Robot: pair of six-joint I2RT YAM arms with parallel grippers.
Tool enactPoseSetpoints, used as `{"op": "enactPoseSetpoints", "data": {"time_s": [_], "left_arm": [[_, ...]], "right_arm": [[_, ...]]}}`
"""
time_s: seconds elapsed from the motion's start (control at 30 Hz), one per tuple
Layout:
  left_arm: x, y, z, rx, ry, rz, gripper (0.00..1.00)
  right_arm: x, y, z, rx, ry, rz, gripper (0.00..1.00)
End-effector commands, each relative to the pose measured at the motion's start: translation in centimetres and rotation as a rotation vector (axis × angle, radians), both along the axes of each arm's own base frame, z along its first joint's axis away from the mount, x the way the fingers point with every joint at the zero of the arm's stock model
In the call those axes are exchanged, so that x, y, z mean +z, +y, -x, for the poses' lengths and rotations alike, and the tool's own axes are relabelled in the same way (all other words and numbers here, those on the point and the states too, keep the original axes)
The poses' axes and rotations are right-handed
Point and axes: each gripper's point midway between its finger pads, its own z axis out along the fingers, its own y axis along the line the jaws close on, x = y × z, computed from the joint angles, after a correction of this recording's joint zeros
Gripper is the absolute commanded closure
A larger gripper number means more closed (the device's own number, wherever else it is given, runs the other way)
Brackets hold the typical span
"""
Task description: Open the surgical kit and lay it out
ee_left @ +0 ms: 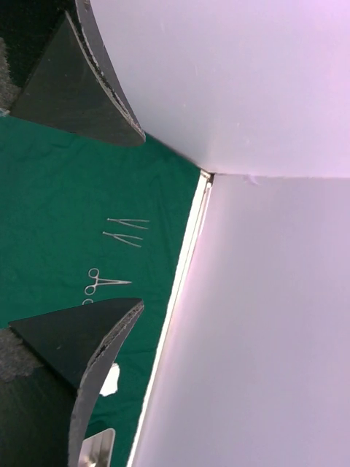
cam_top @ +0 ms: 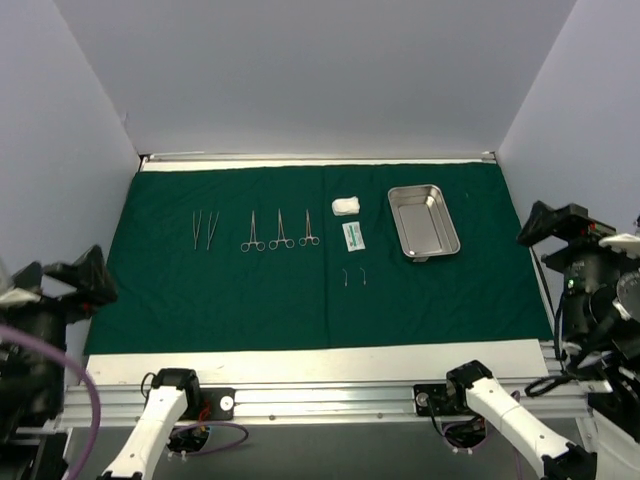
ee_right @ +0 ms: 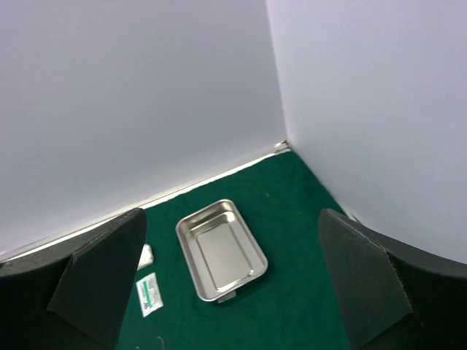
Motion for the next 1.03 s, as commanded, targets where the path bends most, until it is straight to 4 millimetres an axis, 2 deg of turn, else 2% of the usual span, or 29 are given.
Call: {"op": "enactPoseSetpoints", "data": {"time_s": [0.0,0.13,0.27,0.37,1.0], "left_arm": [[-1.9,2.5,1.7,0.123,0.073,-0.030,0.06],[-2.4,2.8,2.1,0.131,0.080,-0.029,0.06],[-2.5,3.1,2.6,0.142,0.080,-0.021,0.06],[-2.6,3.5,2.8,0.162,0.084,-0.015,0.06],[-2.6,3.2,2.7,0.151,0.080,0.002,0.06]], "right_arm": [[-1.9,-1.4,0.6,-0.063,0.083,0.075,0.01],[-2.0,-1.8,2.1,-0.057,0.037,0.055,0.01],[-1.3,-2.7,3.8,-0.068,-0.027,0.038,0.01],[-1.1,-3.1,4.4,-0.080,-0.039,0.044,0.01],[-1.5,-2.4,3.7,-0.048,-0.051,0.029,0.02]]}}
